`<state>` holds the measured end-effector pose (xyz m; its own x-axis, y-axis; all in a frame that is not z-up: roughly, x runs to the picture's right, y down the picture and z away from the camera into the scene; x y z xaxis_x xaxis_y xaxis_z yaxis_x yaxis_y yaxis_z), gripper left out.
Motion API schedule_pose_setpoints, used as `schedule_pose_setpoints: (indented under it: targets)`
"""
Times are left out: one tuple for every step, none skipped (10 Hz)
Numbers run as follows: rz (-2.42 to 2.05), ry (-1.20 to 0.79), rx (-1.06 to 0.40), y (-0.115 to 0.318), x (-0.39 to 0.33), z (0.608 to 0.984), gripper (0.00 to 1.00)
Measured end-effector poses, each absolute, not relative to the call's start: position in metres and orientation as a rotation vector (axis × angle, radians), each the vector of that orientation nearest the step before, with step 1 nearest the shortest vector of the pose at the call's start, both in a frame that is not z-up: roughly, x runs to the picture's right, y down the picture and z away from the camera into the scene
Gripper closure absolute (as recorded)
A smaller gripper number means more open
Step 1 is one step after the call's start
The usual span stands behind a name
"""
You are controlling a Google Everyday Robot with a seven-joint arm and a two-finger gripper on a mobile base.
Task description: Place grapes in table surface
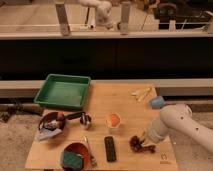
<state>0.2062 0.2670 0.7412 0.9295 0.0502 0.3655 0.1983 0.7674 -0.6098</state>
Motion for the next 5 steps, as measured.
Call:
schedule_pose_setpoints:
  targets:
    - [-0.086, -0.372, -0.693, 0.2658, 0.2067, 0.7408, 0.2]
    - [-0.09, -0.37, -0.693, 0.2649, 0.2064, 0.7405, 0.2]
    - [-0.096, -0.367, -0.693, 0.264, 0.2061, 0.74, 0.2]
    - [-0.099, -0.363, -0.692, 0.2634, 0.2066, 0.7397, 0.2]
    - [-0.101, -0.36, -0.692, 0.2629, 0.2069, 0.7396, 0.2]
